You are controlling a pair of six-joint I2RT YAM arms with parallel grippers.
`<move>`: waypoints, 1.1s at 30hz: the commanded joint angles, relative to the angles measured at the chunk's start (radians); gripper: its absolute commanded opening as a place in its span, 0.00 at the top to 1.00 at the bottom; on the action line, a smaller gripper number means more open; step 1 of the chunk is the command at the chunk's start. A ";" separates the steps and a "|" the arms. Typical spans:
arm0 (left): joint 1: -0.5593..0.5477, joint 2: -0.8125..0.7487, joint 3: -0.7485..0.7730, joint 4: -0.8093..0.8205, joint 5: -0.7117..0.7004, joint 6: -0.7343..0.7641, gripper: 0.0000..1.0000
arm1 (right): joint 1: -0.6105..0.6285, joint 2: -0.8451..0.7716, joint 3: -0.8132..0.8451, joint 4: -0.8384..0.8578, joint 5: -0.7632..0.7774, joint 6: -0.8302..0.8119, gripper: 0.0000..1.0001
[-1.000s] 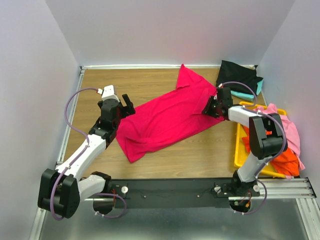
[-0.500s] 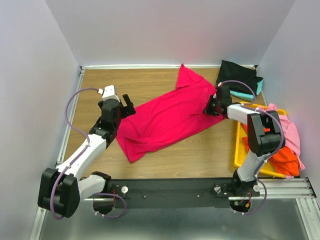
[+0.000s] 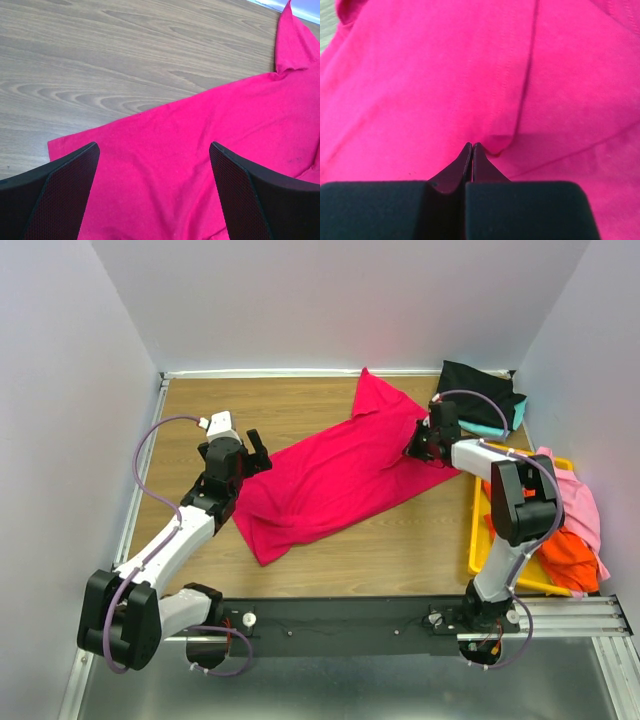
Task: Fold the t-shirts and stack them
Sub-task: Fold the tshirt
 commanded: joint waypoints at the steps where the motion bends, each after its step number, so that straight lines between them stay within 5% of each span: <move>1: -0.003 0.005 0.011 0.009 -0.044 0.016 0.02 | 0.024 0.022 0.050 0.010 -0.031 -0.015 0.97; 33: -0.003 0.048 0.020 -0.004 -0.047 0.020 0.02 | 0.130 0.240 0.307 -0.039 -0.078 -0.043 0.98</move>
